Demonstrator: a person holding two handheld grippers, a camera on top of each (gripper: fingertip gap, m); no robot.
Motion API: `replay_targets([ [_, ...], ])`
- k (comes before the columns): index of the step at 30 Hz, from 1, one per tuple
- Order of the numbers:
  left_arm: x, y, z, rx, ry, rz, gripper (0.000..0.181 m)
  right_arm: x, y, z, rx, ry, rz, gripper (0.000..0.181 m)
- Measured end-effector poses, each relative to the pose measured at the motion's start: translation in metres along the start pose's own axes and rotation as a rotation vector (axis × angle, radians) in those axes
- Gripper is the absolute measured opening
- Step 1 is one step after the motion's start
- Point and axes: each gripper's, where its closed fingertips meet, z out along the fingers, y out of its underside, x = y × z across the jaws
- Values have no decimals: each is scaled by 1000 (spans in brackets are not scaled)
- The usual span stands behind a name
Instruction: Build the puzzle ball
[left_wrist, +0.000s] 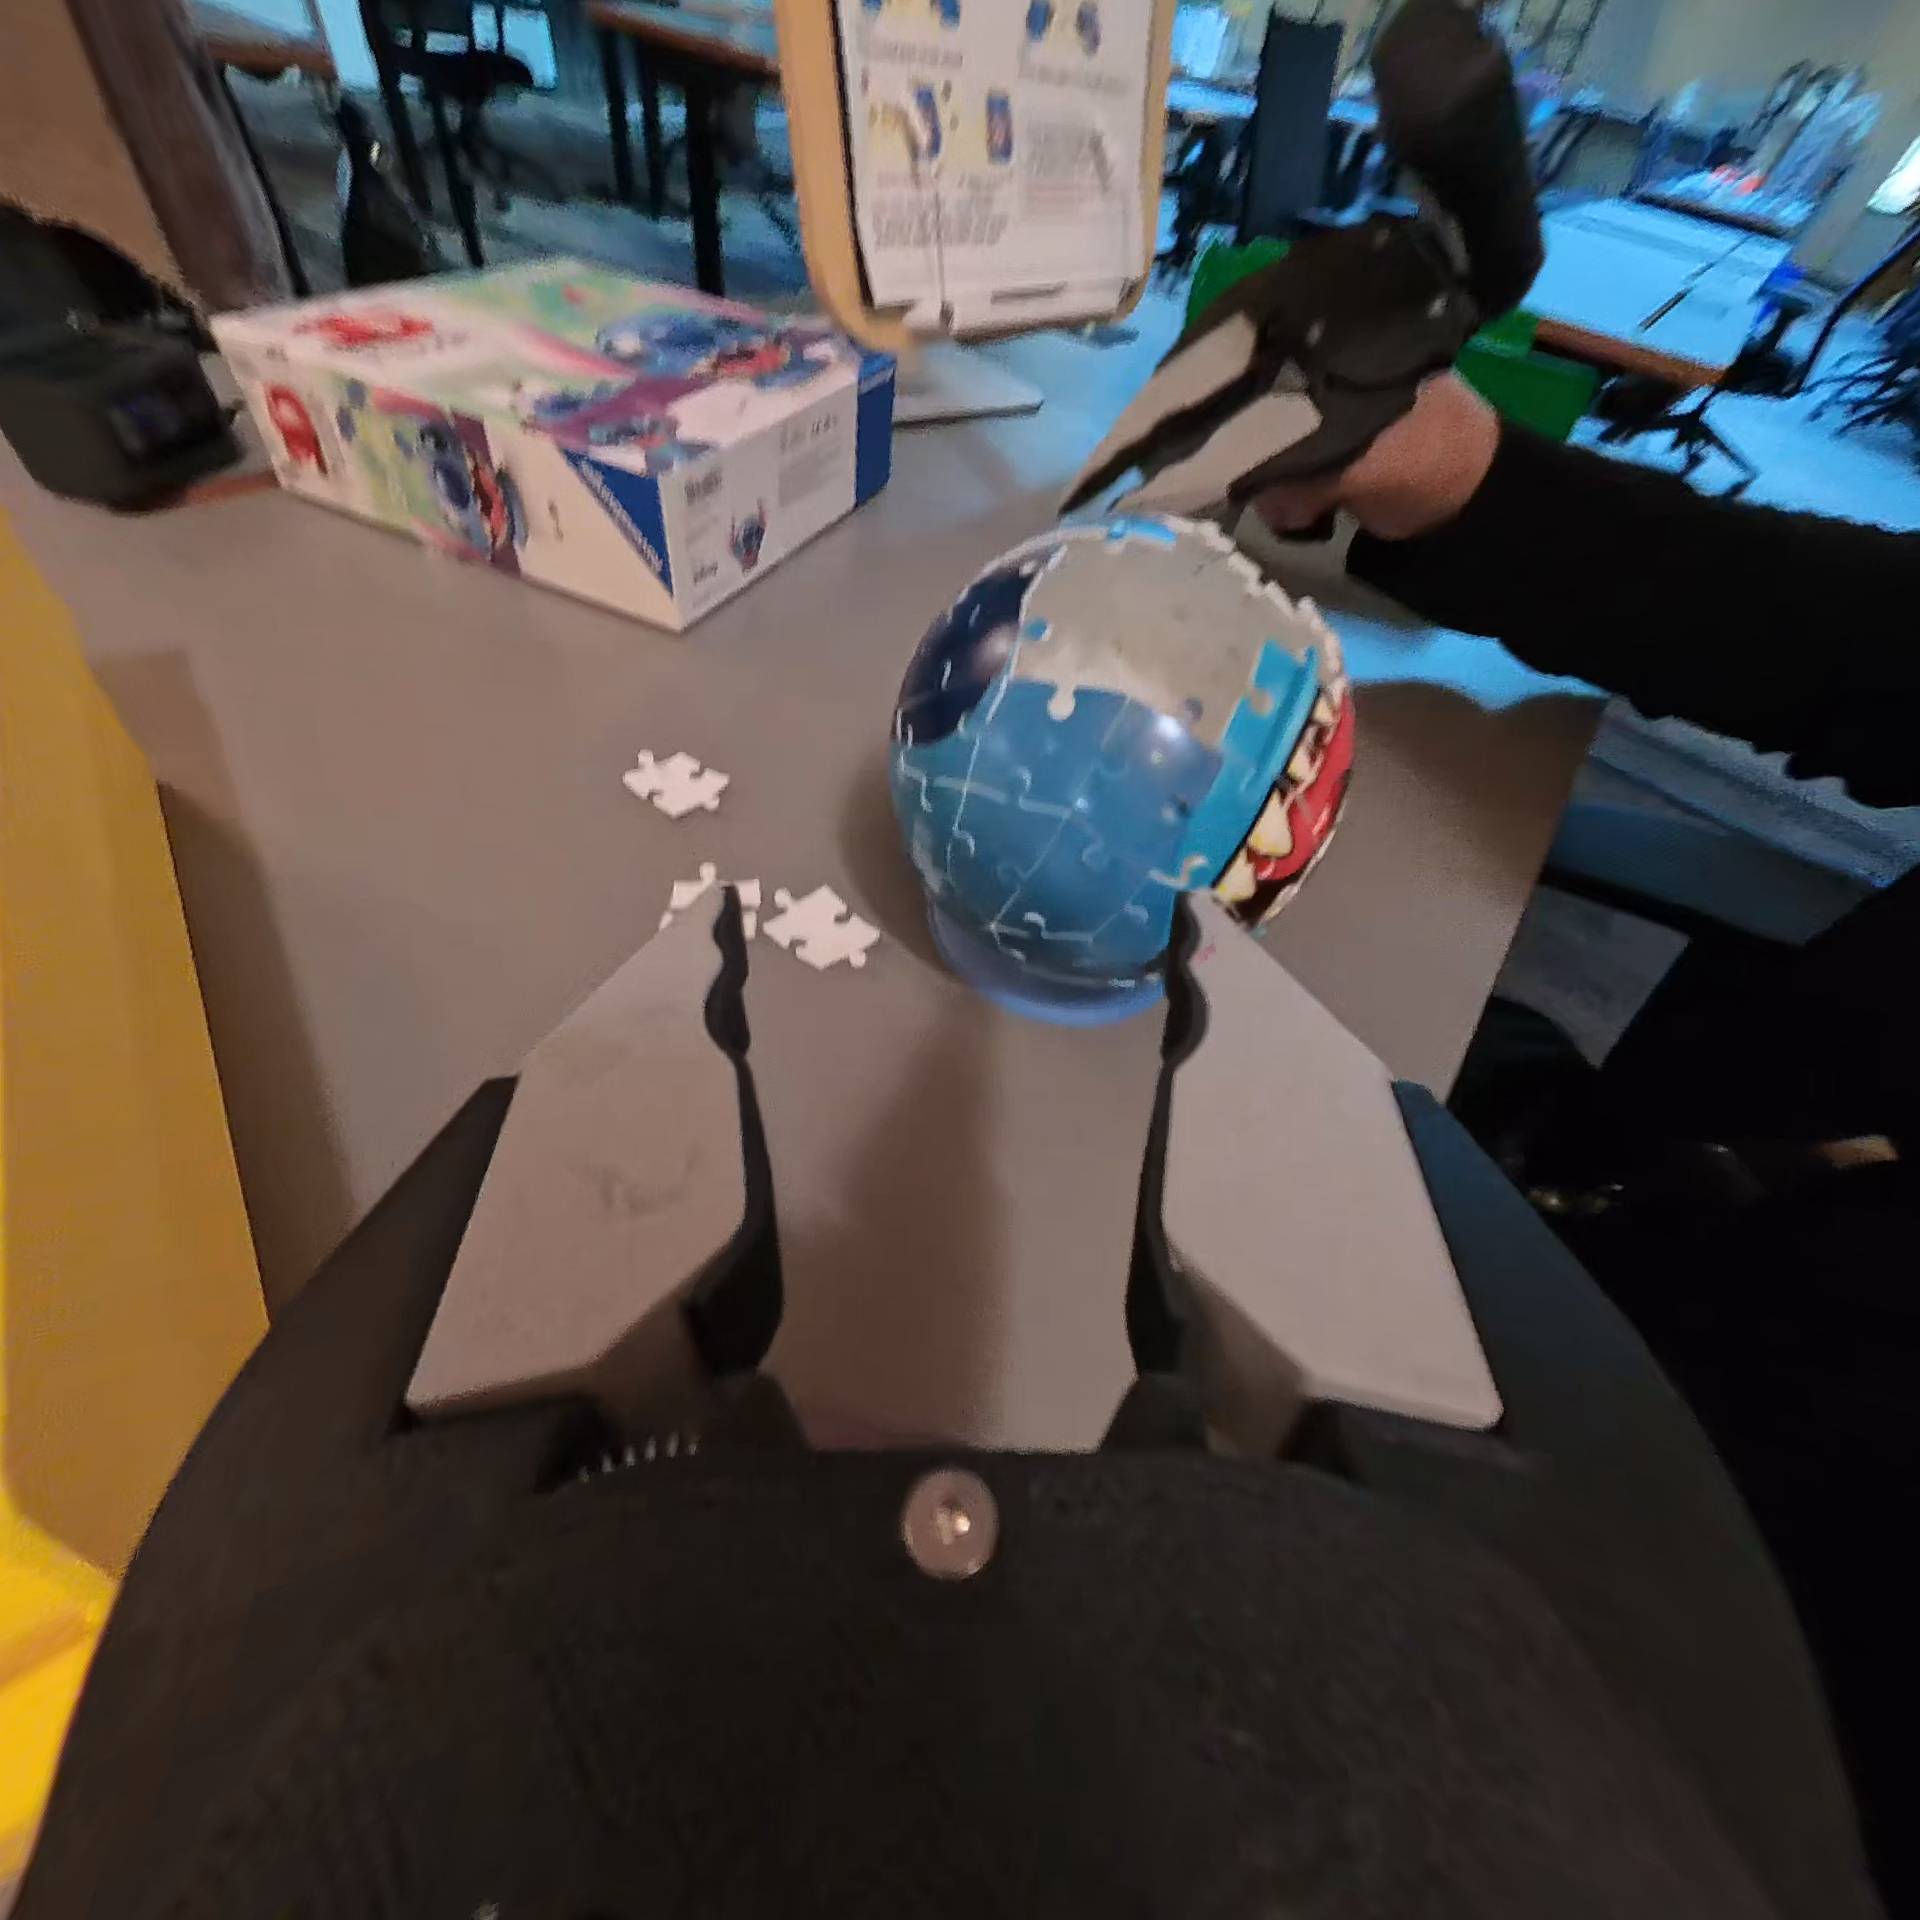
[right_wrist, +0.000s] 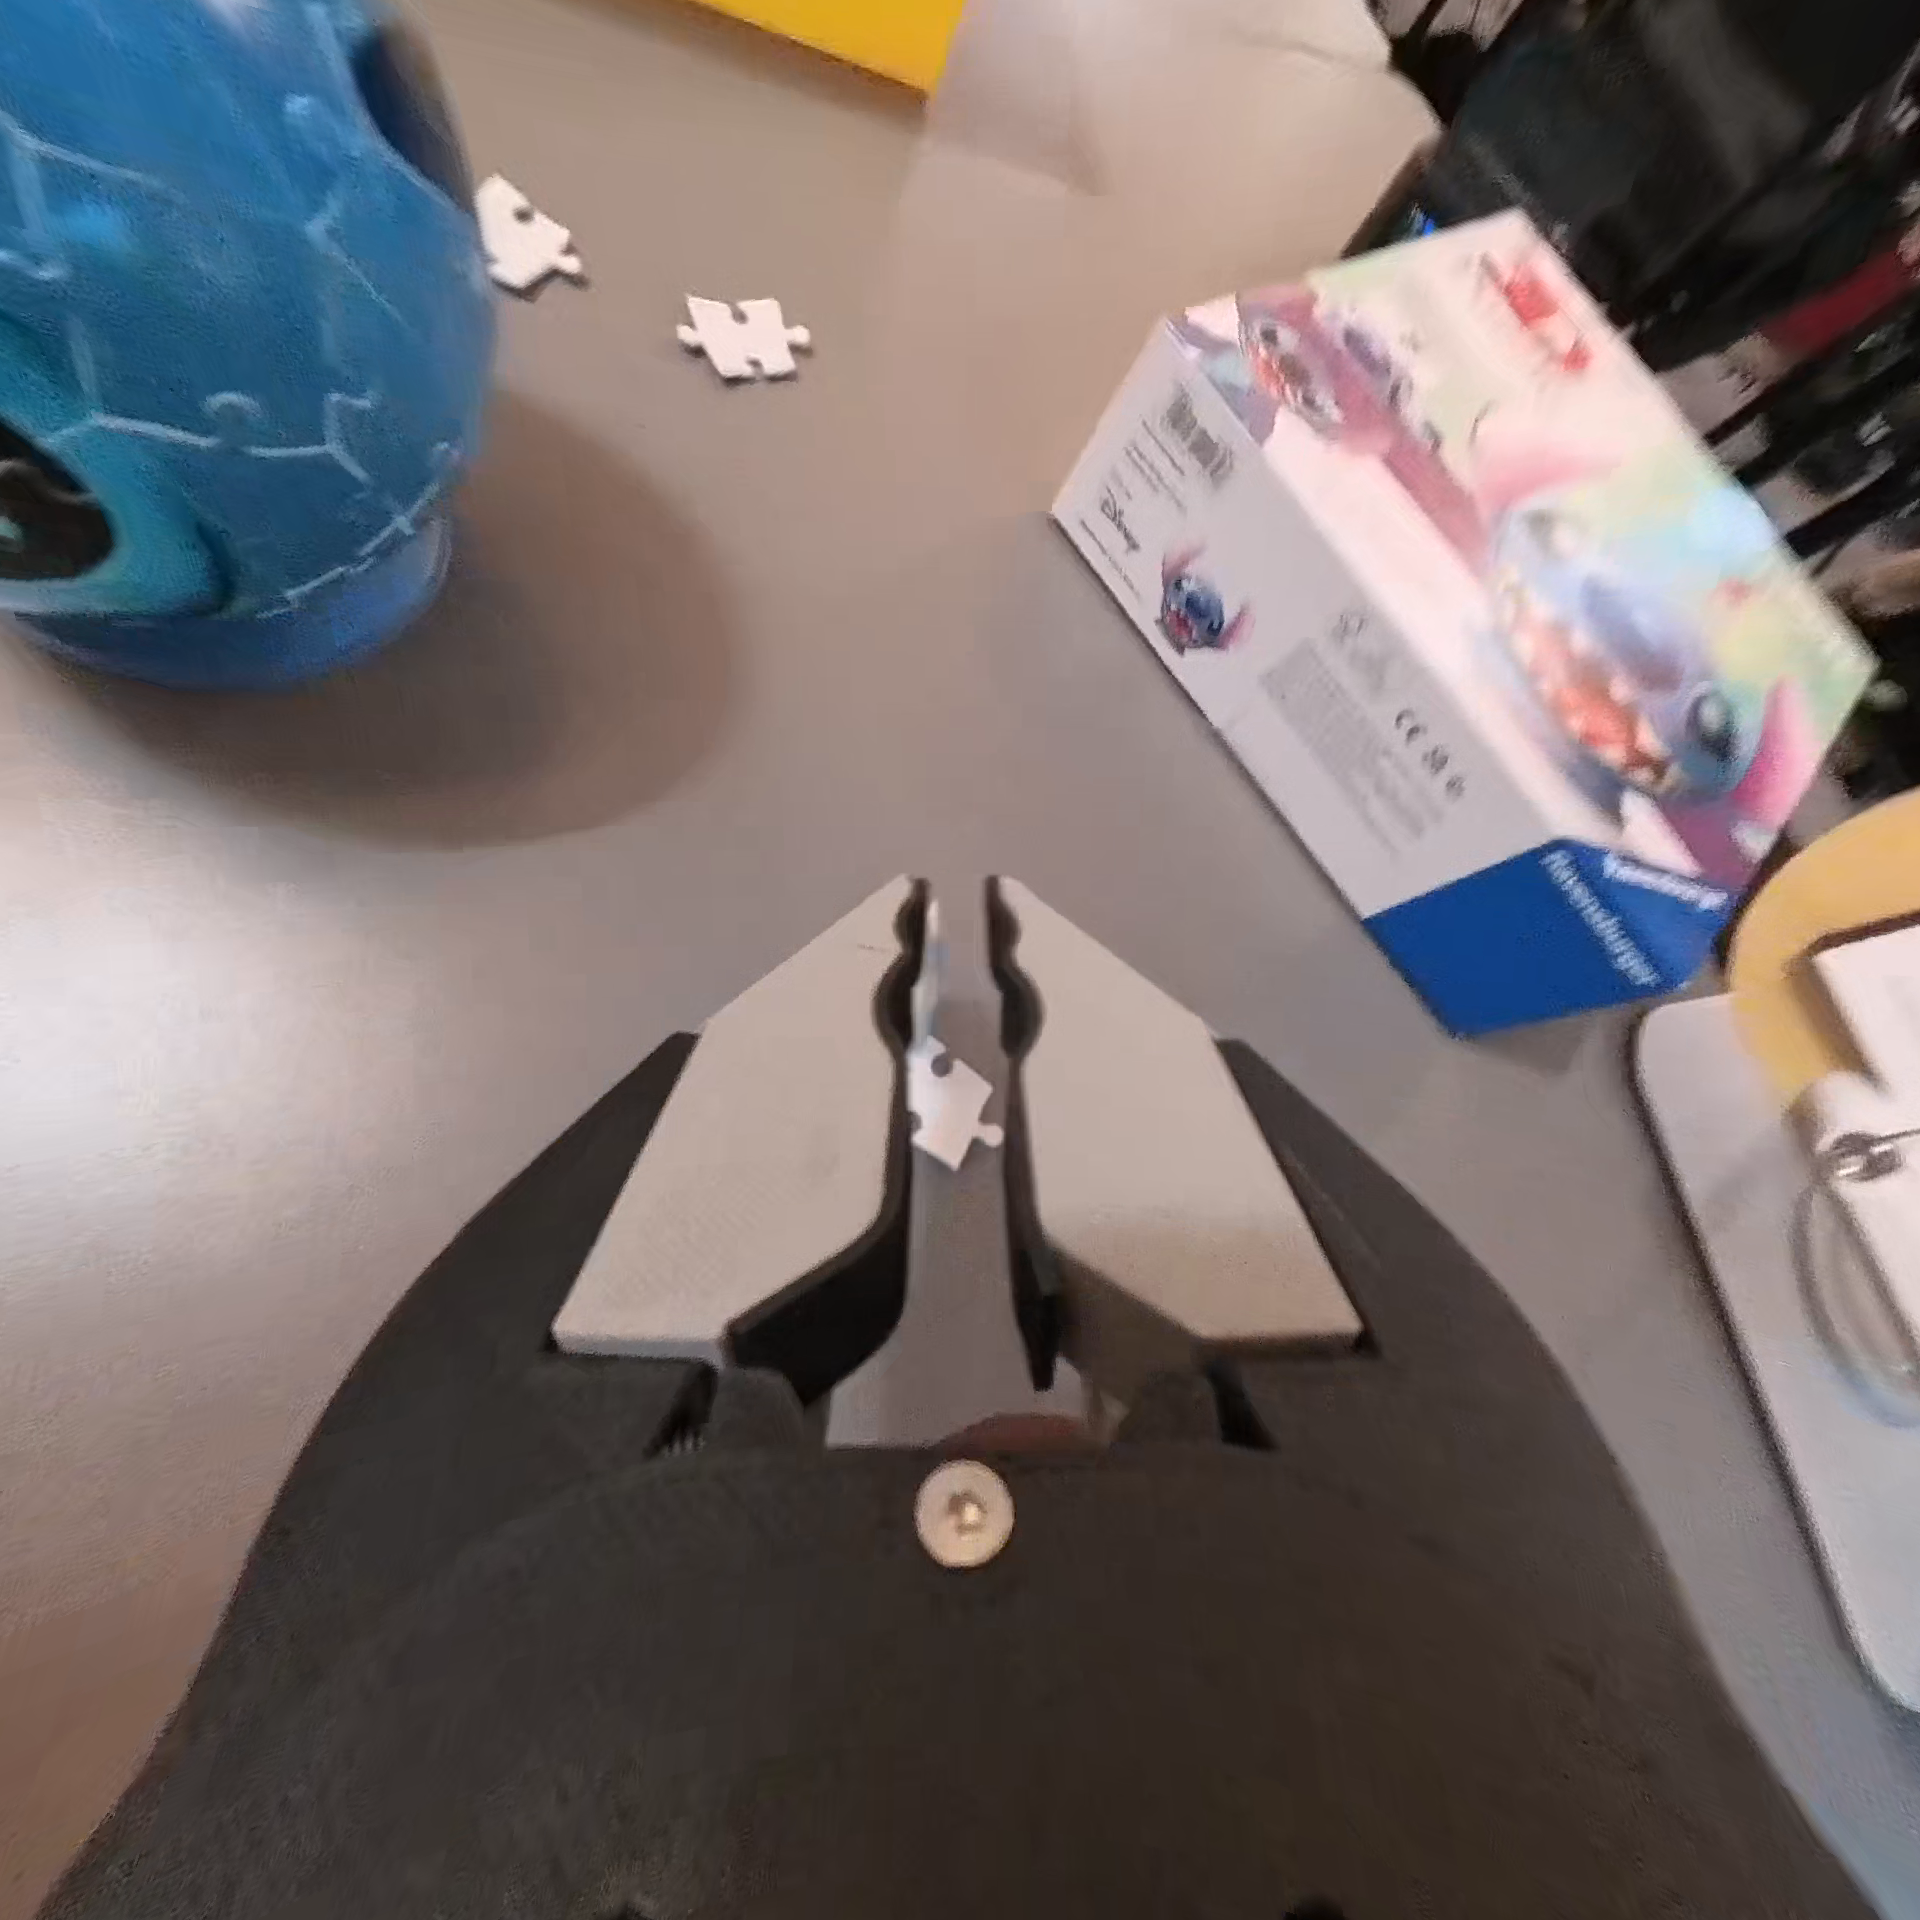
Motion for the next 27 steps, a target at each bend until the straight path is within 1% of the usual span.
replay_targets([
  [2, 6, 12, 5, -52, -2, -22, 85, 5, -5, -1, 33, -46, 89, 29],
  [3, 11, 19, 8, -81, 9, -32, 89, 5, -15, -6, 82, -74, 122, 36],
  [4, 15, 25, 11, -108, 15, -45, 92, -3, -28, -12, 142, -134, 150, 45],
  [5, 19, 30, 16, -127, 23, -62, 94, -18, -39, -17, 191, -238, 177, 55],
  [6, 26, 34, 20, -142, 39, -80, 96, -39, -49, -24, 226, -380, 199, 61],
  [7, 33, 36, 25, -161, 57, -85, 99, -61, -56, -30, 250, -520, 215, 62],
  [8, 38, 38, 31, -176, 56, -76, 102, -77, -62, -33, 264, -617, 226, 68],
  [9, 41, 38, 36, -182, 48, -64, 107, -88, -64, -32, 261, -674, 227, 80],
  [10, 44, 37, 41, -185, 48, -57, 108, -96, -66, -30, 257, -710, 220, 86],
  [12, 48, 36, 50, -189, 57, -76, 110, -105, -72, -26, 262, -775, 242, 87],
  [15, 43, 33, 59, -196, 47, -127, 111, -113, -86, -22, 230, -922, 372, 96],
  [16, 43, 31, 60, -191, 56, -144, 109, -113, -91, -17, 210, -943, 420, 95],
  [17, 44, 28, 61, -184, 71, -155, 103, -113, -93, -10, 184, -951, 451, 94],
  [18, 44, 26, 62, -177, 80, -164, 99, -116, -93, -4, 154, -961, 462, 99],
  [20, 44, 27, 65, -190, 89, -169, 101, -125, -91, 7, 91, -985, 468, 104],
  [22, 44, 27, 66, -195, 85, -151, 101, -131, -93, 15, 80, -984, 458, 110],
  [23, 43, 27, 65, -195, 64, -113, 101, -132, -93, 16, 92, -976, 429, 110],
  [24, 40, 28, 64, -192, 27, -34, 101, -131, -94, 17, 117, -955, 383, 110],
  [27, 34, 25, 61, -164, -125, 275, 100, -128, -101, 17, 233, -836, 194, 108],
])
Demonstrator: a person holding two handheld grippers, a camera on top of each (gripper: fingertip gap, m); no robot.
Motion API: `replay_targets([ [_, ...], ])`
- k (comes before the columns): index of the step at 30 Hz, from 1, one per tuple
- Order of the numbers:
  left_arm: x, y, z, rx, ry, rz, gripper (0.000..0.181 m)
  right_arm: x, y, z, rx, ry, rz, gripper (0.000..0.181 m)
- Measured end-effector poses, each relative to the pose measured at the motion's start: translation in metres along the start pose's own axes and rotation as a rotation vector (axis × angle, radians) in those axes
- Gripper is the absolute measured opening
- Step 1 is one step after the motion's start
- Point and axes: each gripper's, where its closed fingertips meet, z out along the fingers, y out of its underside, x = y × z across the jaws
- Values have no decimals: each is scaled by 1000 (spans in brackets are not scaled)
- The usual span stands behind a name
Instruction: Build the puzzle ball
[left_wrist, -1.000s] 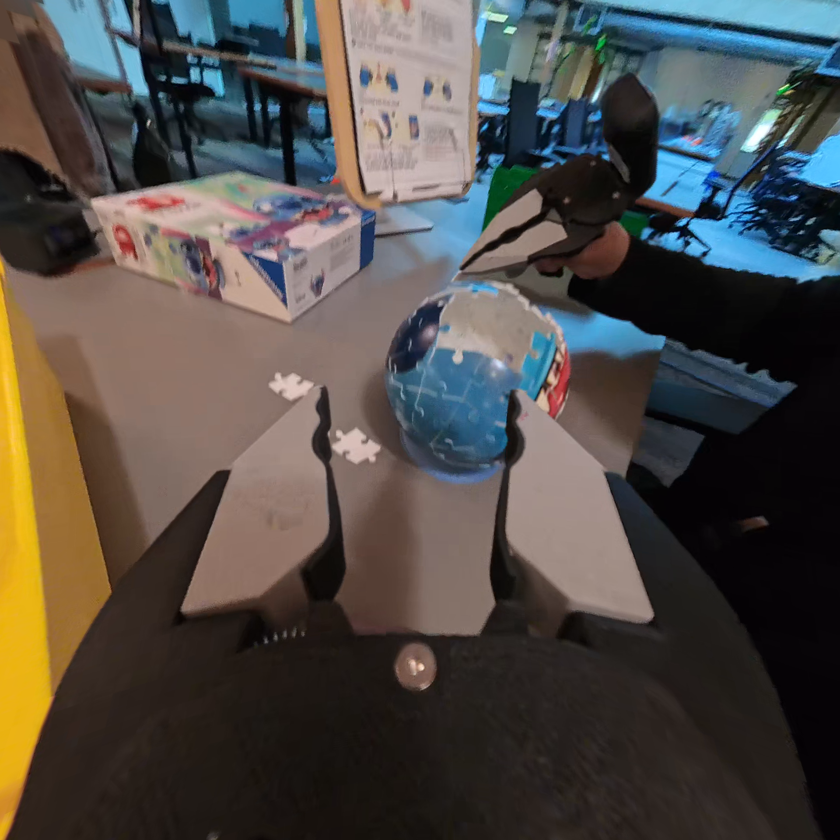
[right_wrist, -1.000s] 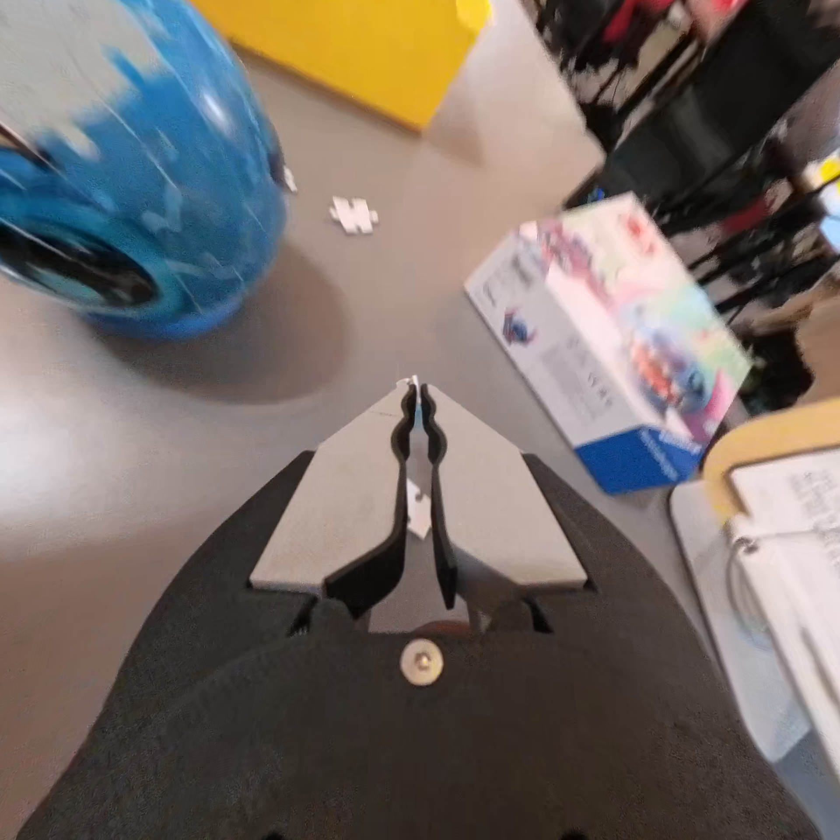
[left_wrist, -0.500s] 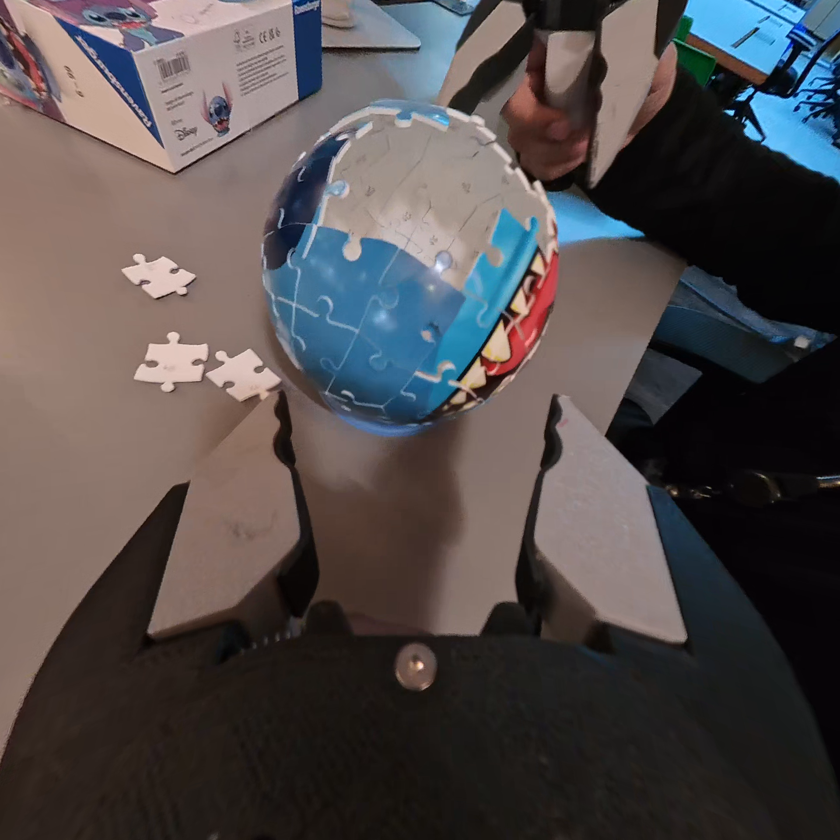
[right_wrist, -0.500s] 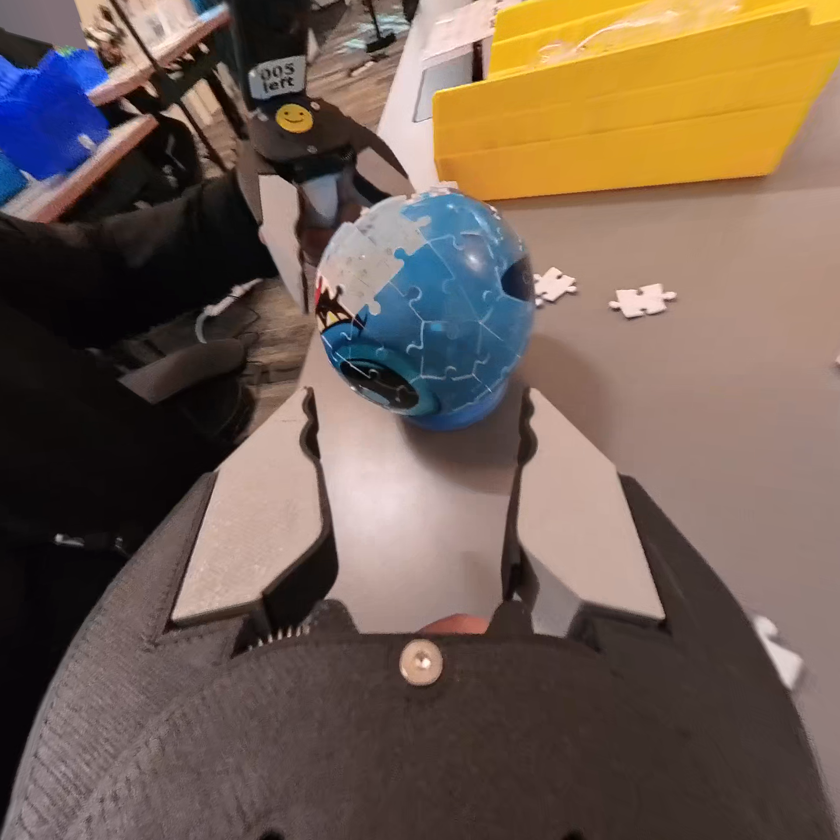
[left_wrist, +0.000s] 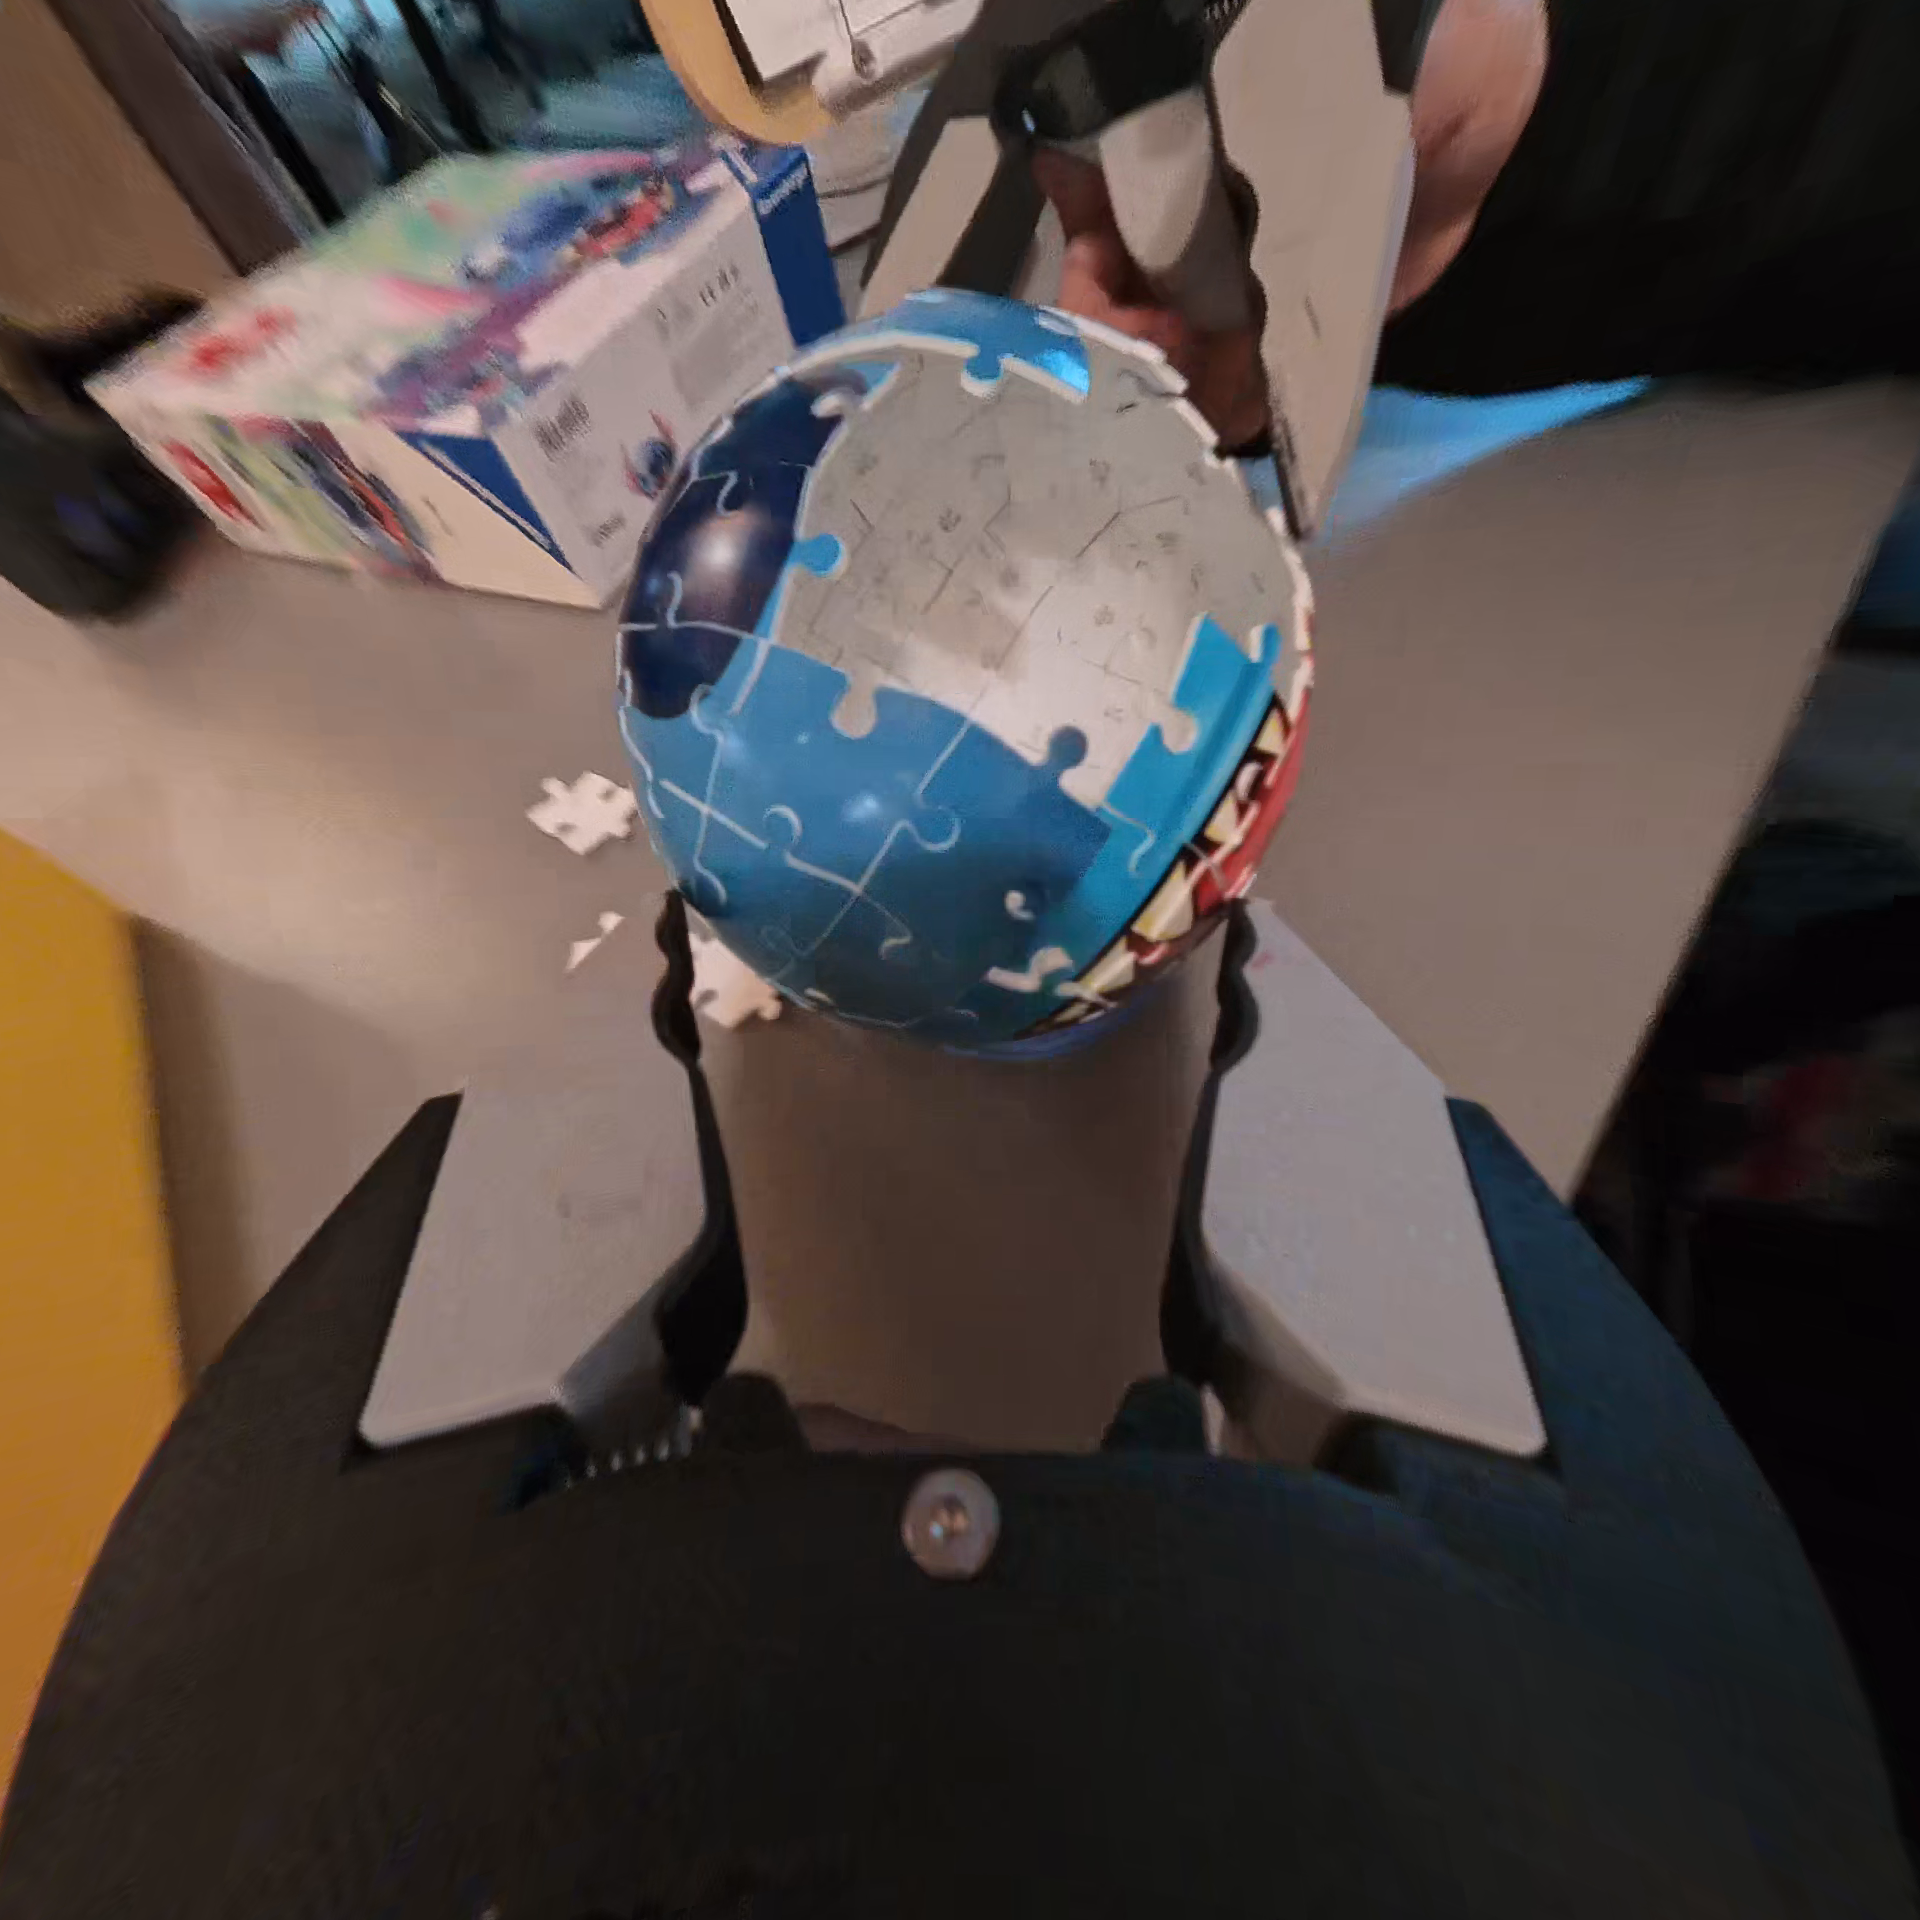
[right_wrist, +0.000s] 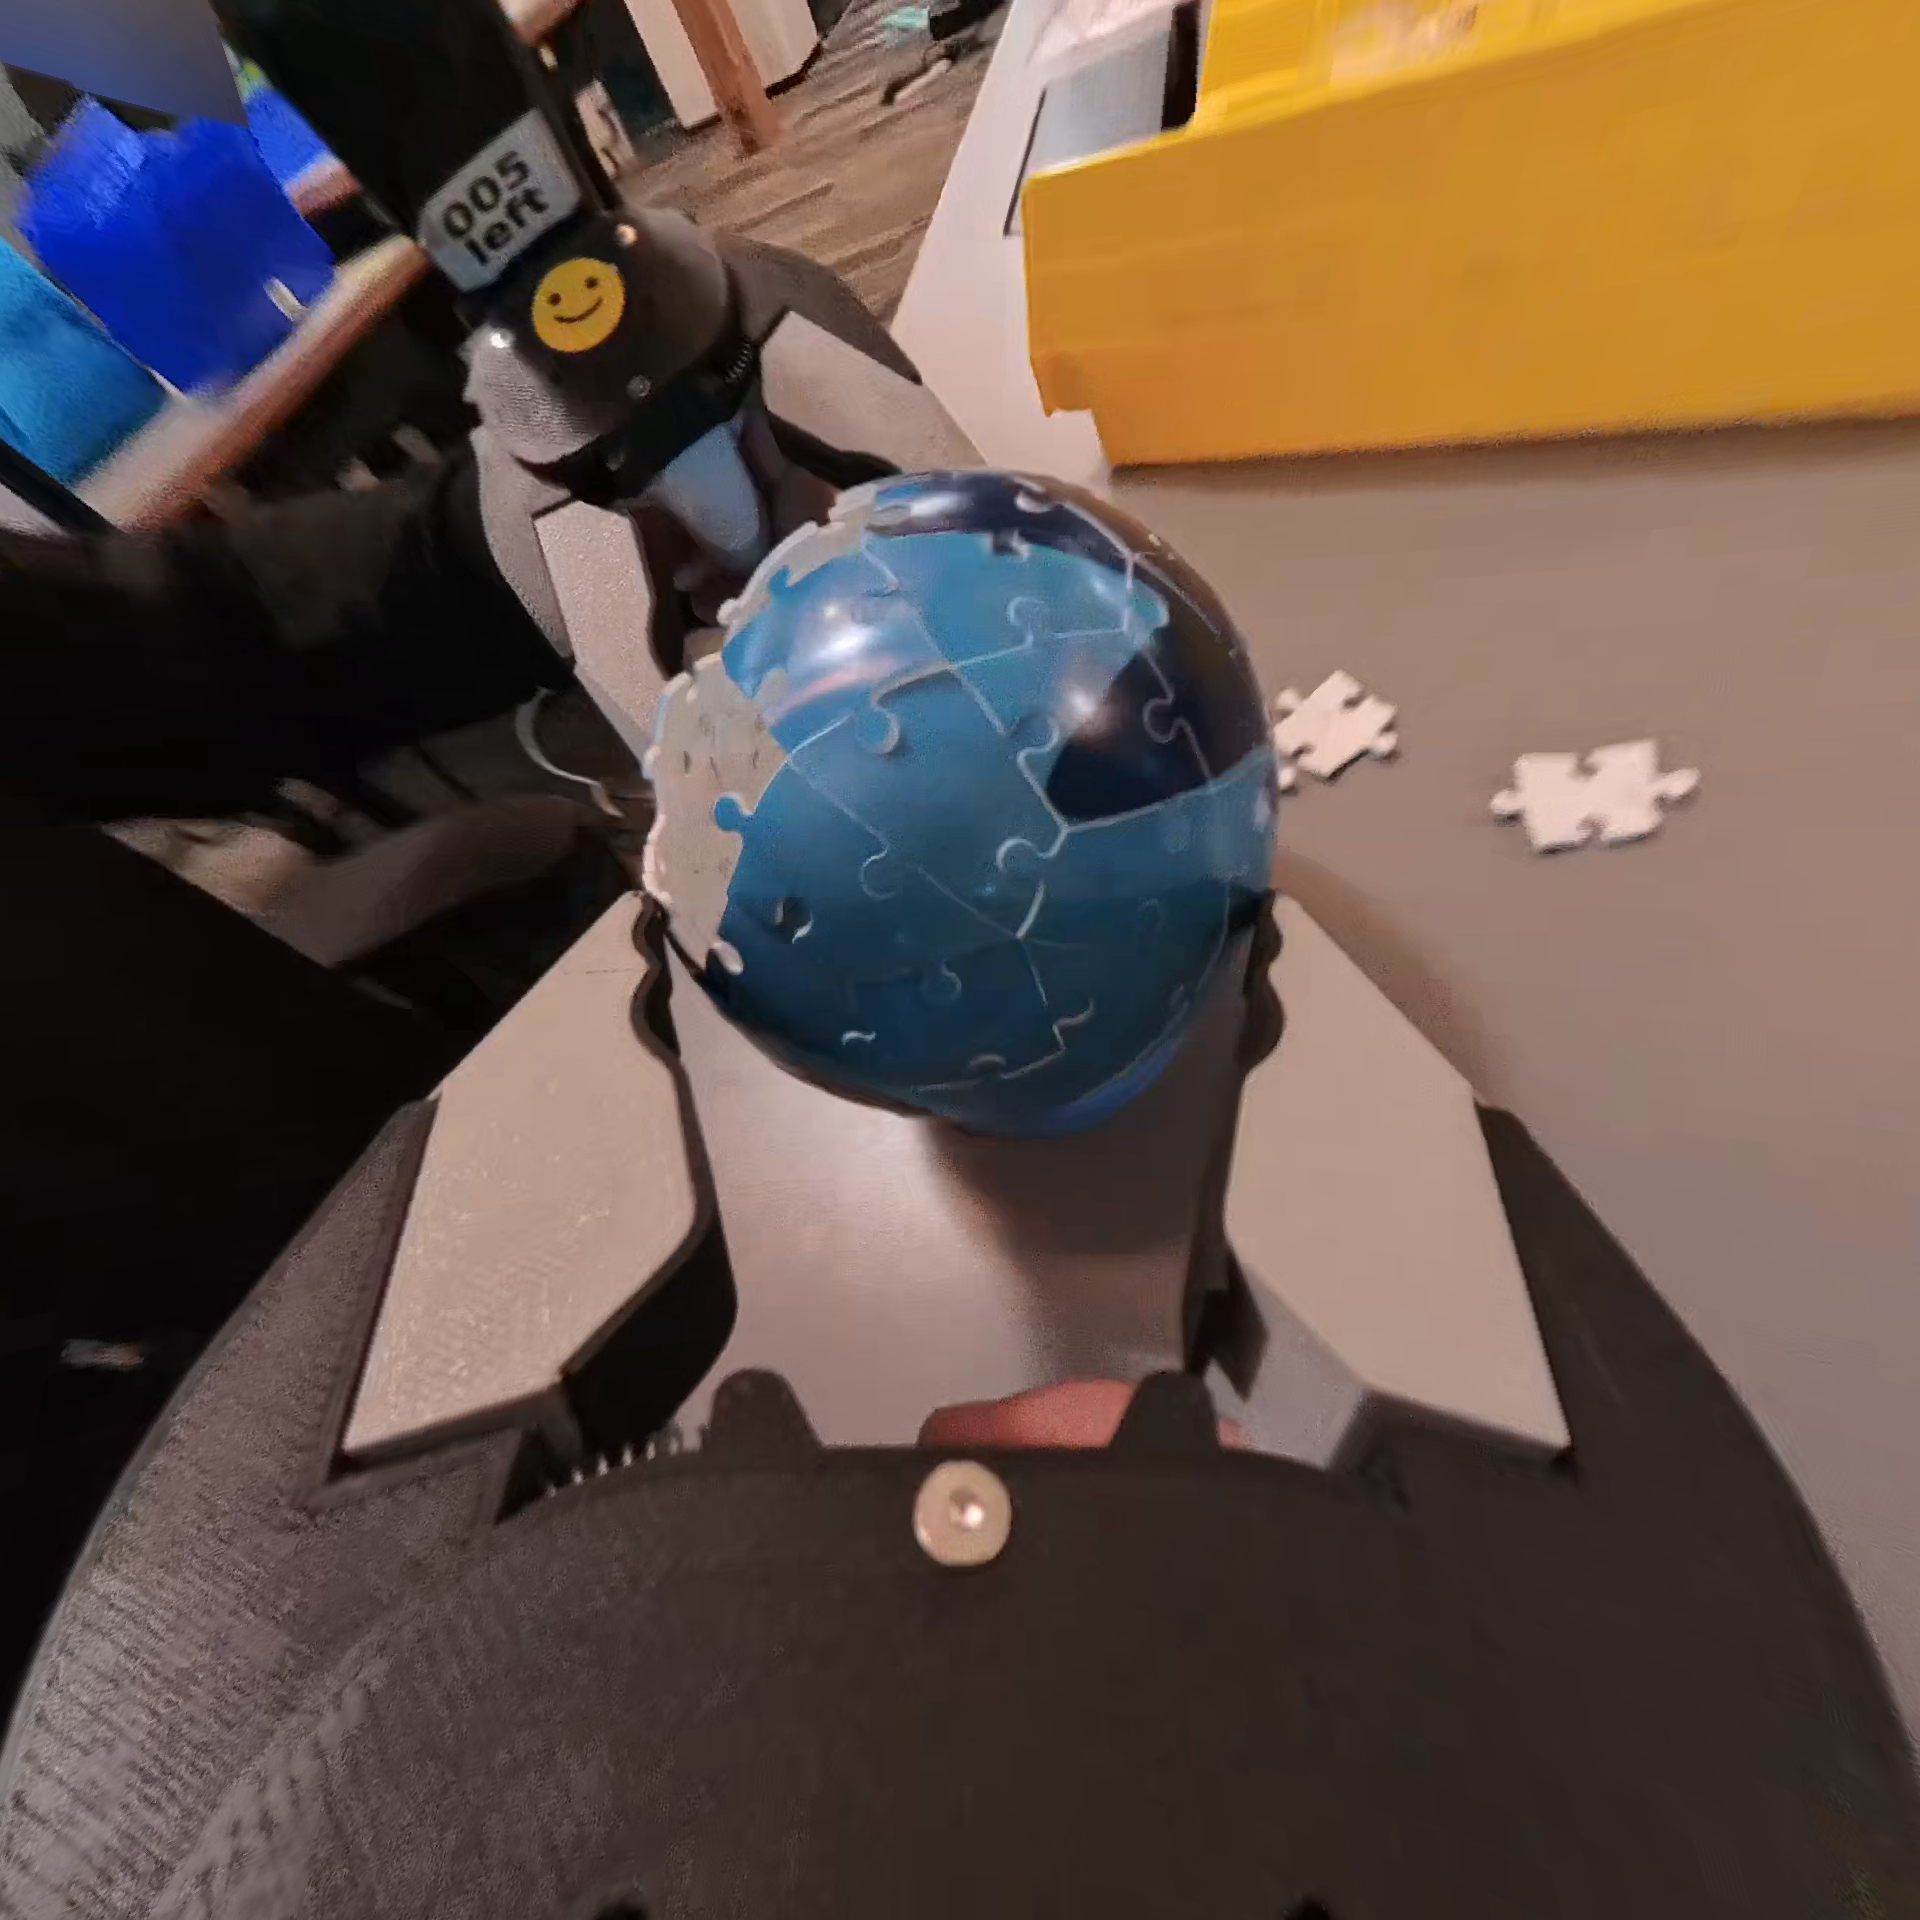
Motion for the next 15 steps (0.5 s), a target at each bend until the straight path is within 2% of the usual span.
replay_targets([
  [3, 0, 7, 1, -19, -51, 127, 100, 0, -4, 0, 11, 73, -165, 105],
  [6, 8, 7, -12, 36, 52, 33, 96, -9, -4, -9, 57, 58, -220, 93],
  [9, 1, 6, -32, 81, 106, -106, 94, -2, 7, -20, 27, 58, -70, 97],
  [11, 3, -1, -42, 114, 215, -223, 95, -5, 8, -29, 42, 23, 23, 102],
  [15, -14, -15, -44, 143, 353, -502, 89, -14, 11, -33, 51, -31, 212, 106],
])
